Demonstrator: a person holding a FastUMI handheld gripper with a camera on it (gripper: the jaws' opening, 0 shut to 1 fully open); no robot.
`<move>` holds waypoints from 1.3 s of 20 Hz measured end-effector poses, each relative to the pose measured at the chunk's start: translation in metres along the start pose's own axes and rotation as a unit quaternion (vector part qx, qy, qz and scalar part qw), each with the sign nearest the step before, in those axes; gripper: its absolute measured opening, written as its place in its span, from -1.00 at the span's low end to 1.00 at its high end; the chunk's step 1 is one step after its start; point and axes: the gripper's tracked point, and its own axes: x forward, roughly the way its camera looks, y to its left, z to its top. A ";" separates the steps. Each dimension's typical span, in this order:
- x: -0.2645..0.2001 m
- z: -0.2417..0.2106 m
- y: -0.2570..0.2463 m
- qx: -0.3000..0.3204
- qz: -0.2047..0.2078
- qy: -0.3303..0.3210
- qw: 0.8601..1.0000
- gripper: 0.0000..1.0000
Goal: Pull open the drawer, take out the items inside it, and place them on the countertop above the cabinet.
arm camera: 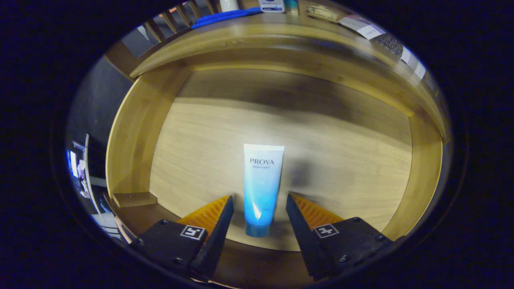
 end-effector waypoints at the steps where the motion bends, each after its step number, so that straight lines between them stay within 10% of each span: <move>1: 0.002 -0.002 -0.002 -0.002 -0.002 0.005 1.000 0.64; 9: 0.004 -0.002 -0.005 -0.001 -0.027 -0.008 1.000 0.02; 26: -0.044 0.025 -0.007 0.025 -0.042 -0.100 0.994 -0.11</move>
